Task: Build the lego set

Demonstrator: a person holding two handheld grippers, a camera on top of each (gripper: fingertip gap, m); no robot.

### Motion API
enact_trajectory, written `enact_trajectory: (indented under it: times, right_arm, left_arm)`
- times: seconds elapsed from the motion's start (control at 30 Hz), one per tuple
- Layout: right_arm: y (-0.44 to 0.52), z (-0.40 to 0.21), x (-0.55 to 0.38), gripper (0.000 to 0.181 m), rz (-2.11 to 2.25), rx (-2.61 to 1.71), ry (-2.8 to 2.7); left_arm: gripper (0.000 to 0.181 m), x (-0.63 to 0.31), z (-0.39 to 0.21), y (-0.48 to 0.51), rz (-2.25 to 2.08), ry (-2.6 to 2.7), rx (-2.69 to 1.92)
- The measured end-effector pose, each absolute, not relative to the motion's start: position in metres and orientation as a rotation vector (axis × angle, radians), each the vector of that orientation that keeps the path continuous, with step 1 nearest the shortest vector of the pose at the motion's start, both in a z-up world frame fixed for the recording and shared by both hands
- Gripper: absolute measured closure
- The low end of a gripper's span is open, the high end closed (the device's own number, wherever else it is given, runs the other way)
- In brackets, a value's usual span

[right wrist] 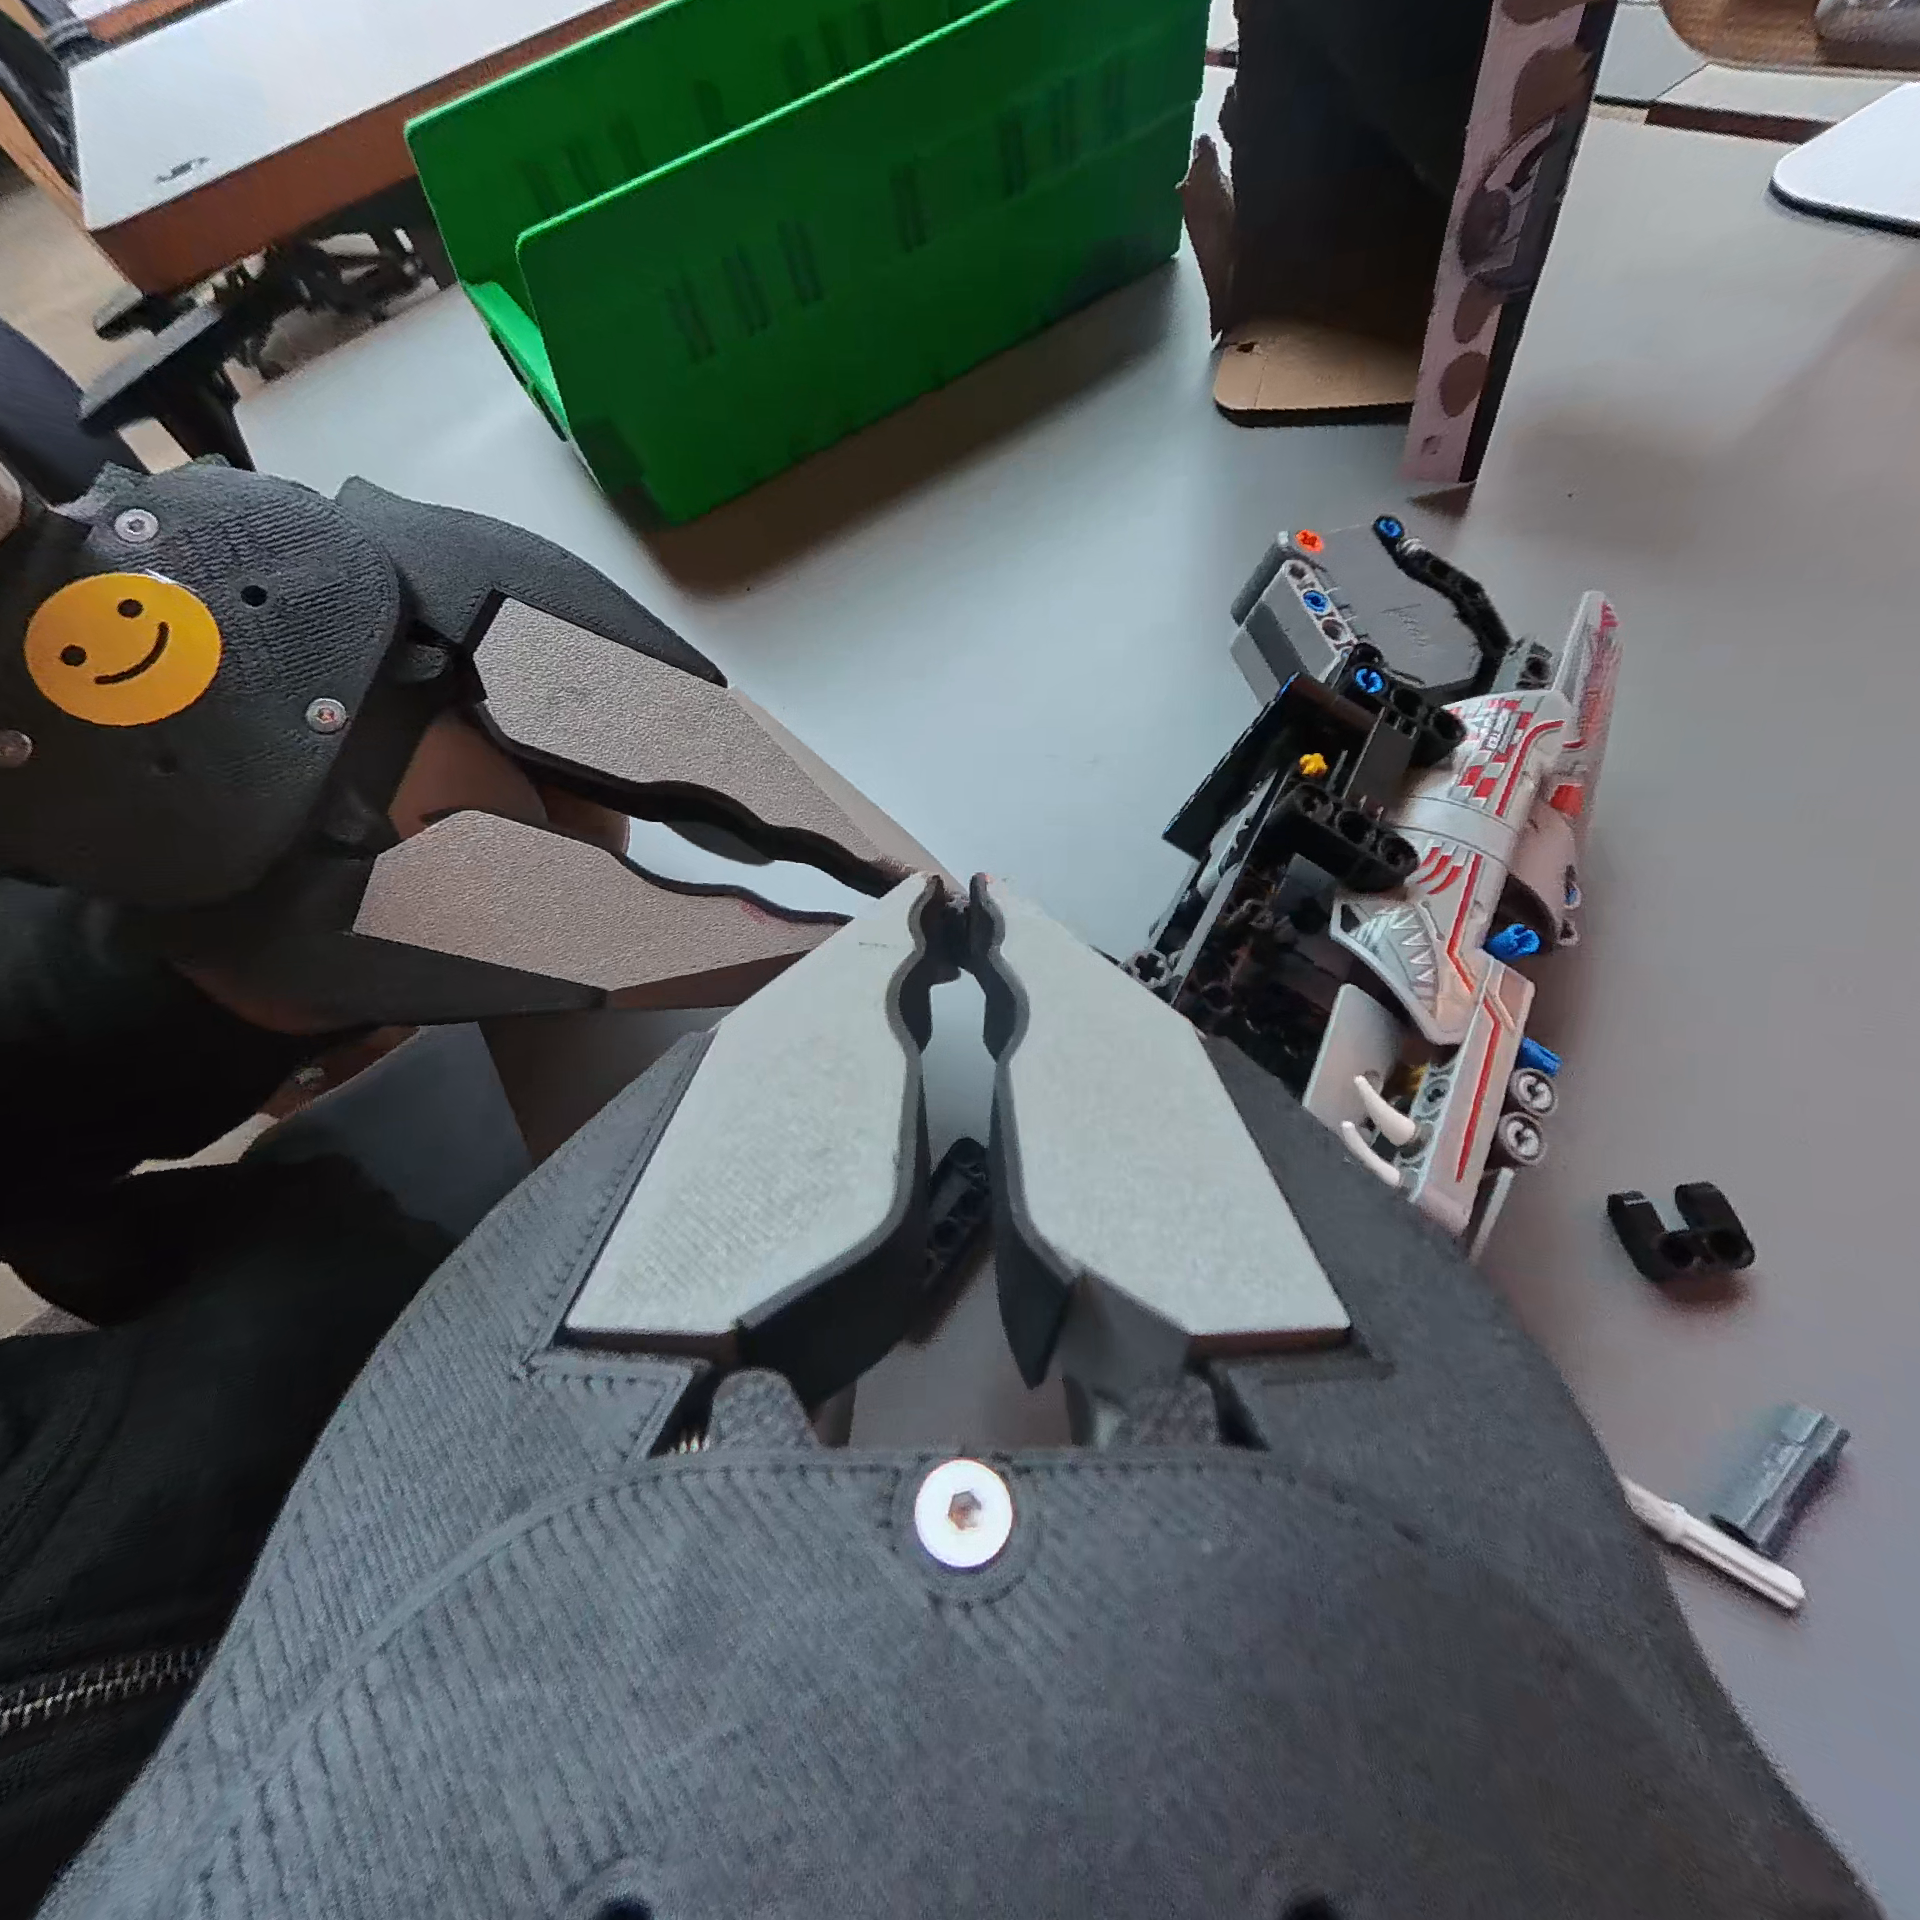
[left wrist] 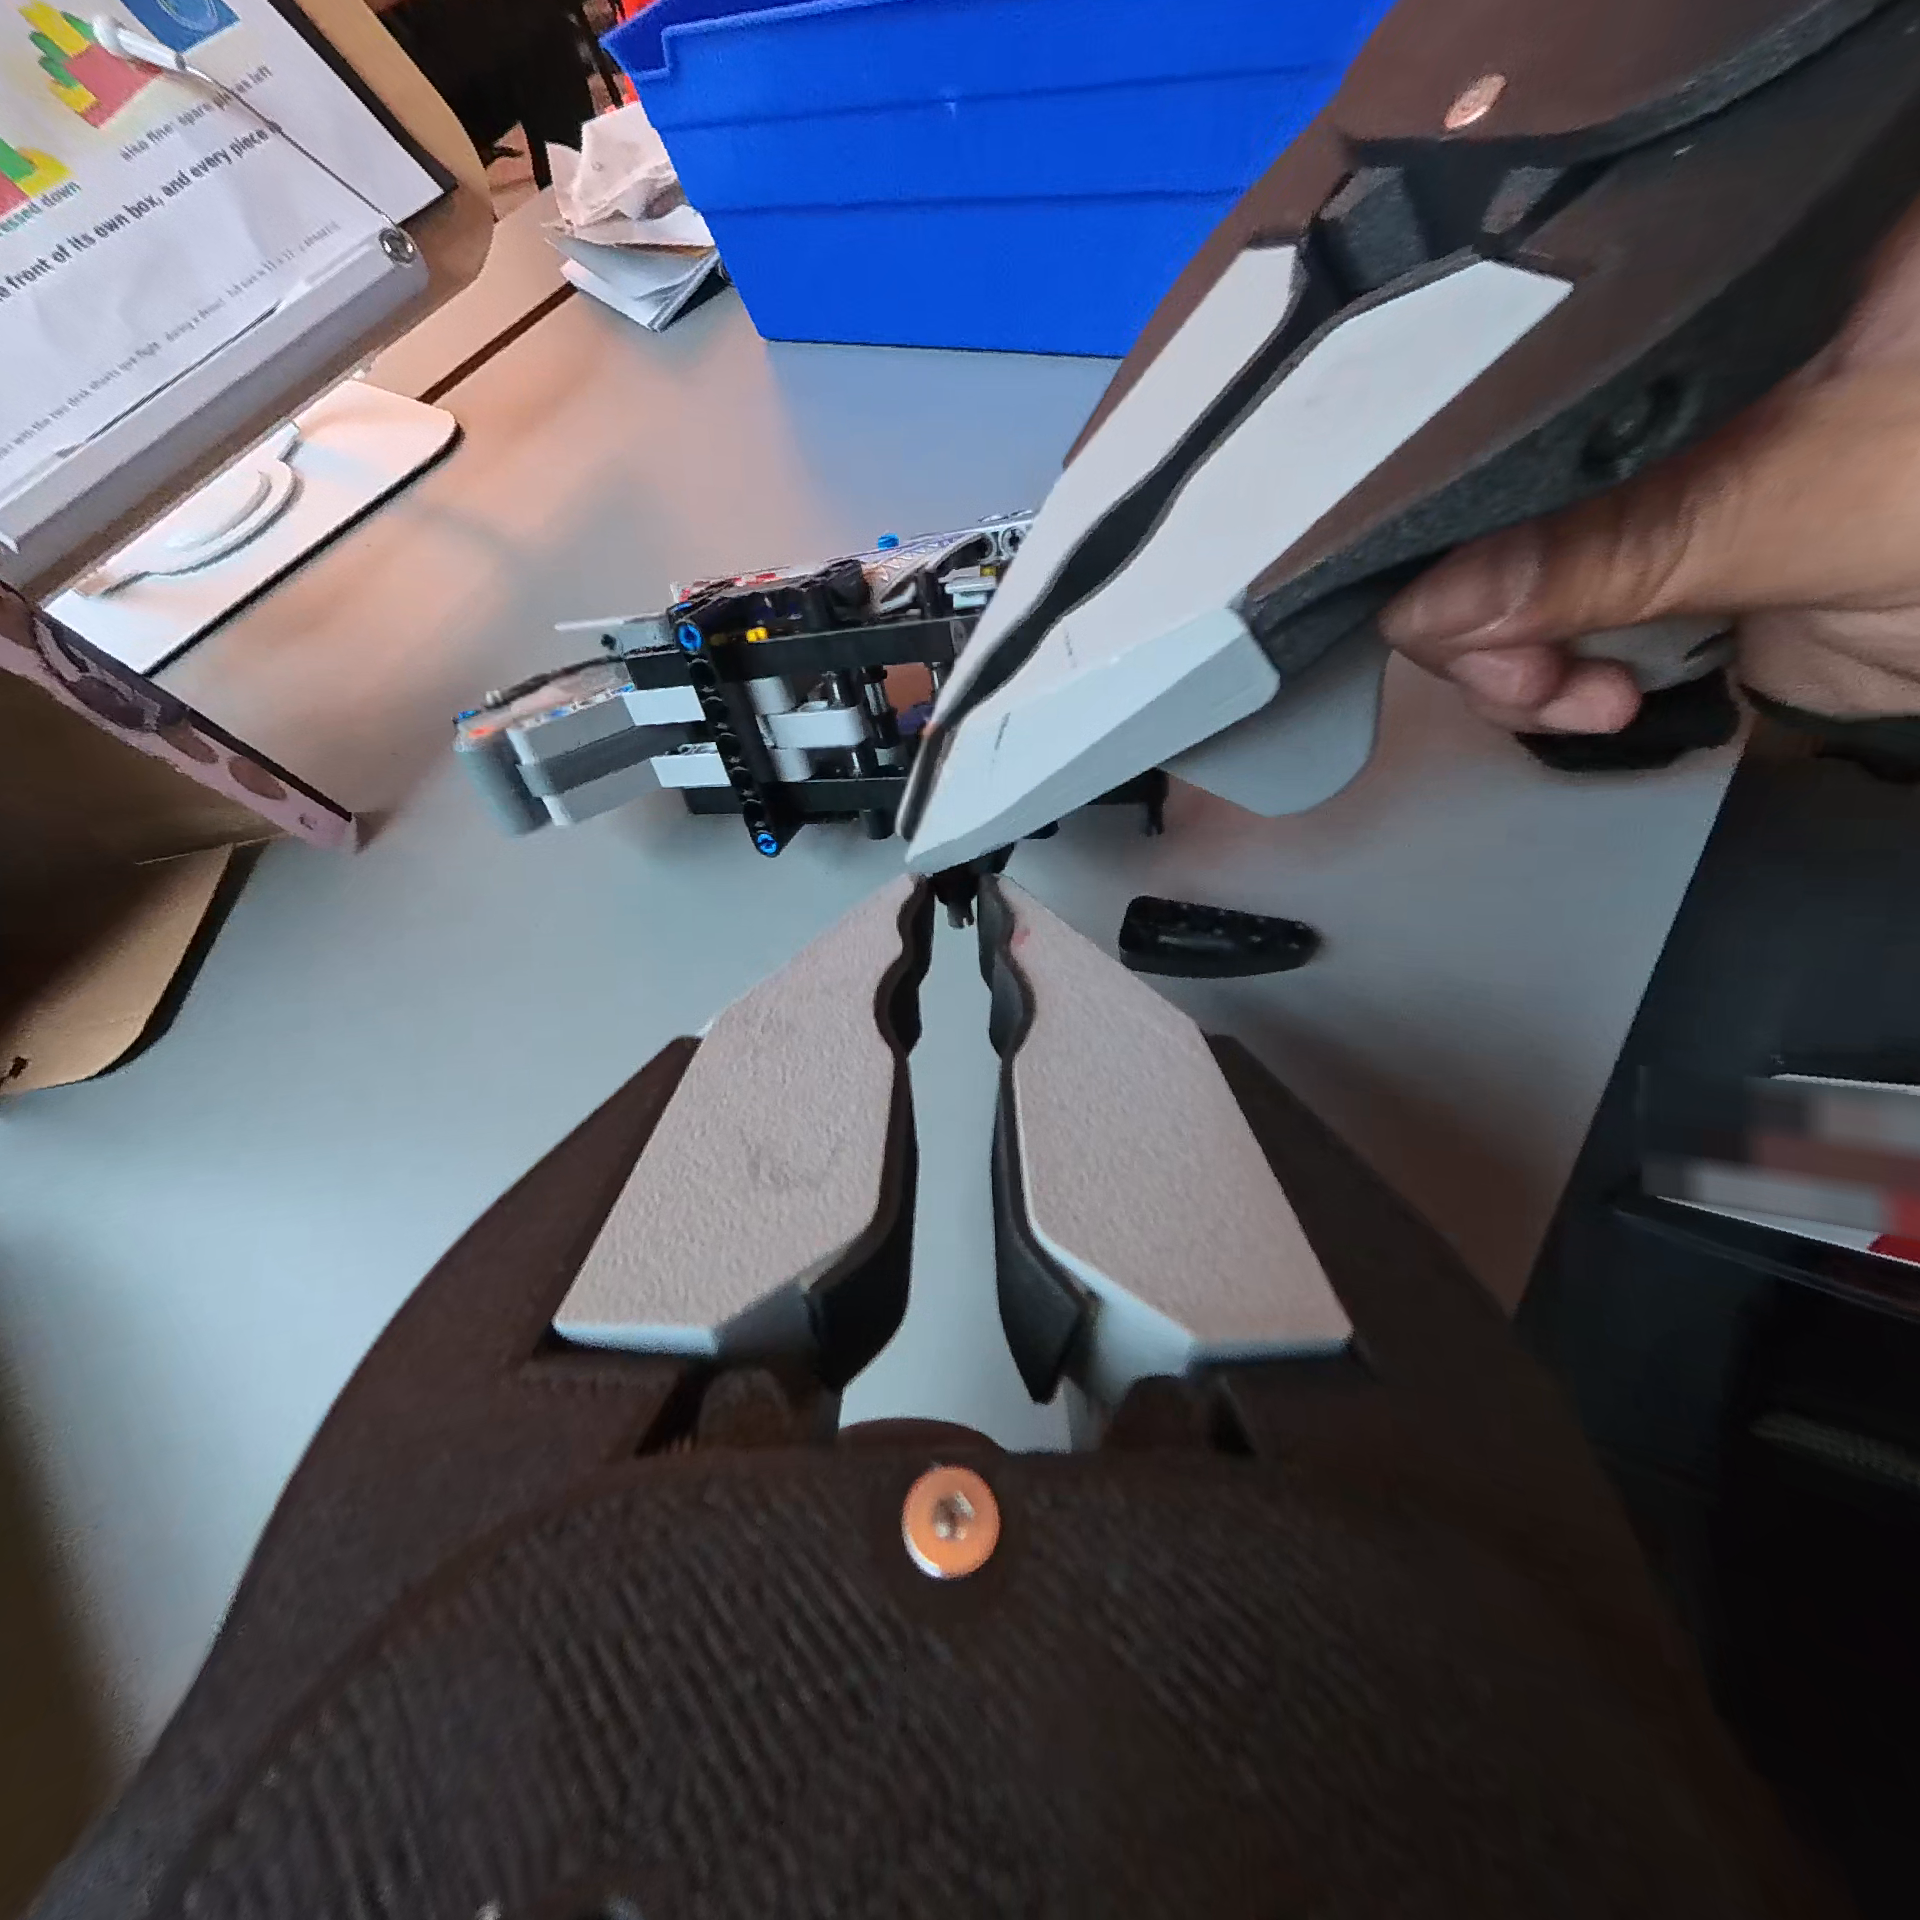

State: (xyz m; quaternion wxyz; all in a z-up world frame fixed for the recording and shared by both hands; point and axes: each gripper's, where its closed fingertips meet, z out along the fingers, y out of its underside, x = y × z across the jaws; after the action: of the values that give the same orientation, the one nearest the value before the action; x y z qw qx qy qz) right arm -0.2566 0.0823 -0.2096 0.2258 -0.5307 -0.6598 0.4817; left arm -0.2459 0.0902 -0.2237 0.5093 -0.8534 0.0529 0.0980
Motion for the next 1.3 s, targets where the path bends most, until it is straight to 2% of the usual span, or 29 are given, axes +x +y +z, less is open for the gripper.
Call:
enact_trajectory:
  times: [0.33,0.43,1.17,1.3]
  right_arm:
    - [0.087,-0.199,-0.255,0.181,1.466,-1.485,-1.771]
    - [0.095,-0.193,-0.254,0.18,1.54,-1.514,-1.729]
    - [0.092,-0.187,-0.249,0.181,1.76,-1.555,-1.73]
    - [0.087,-0.184,-0.248,0.181,1.834,-1.543,-1.749]
  left_arm:
    - [0.175,-0.243,-0.214,0.092,0.169,0.093,-1.988]
    - [0.166,-0.24,-0.218,0.092,0.149,0.116,-2.019]
    - [0.166,-0.236,-0.209,0.096,0.102,0.107,-1.96]
    - [0.175,-0.235,-0.21,0.096,0.11,0.121,-1.96]
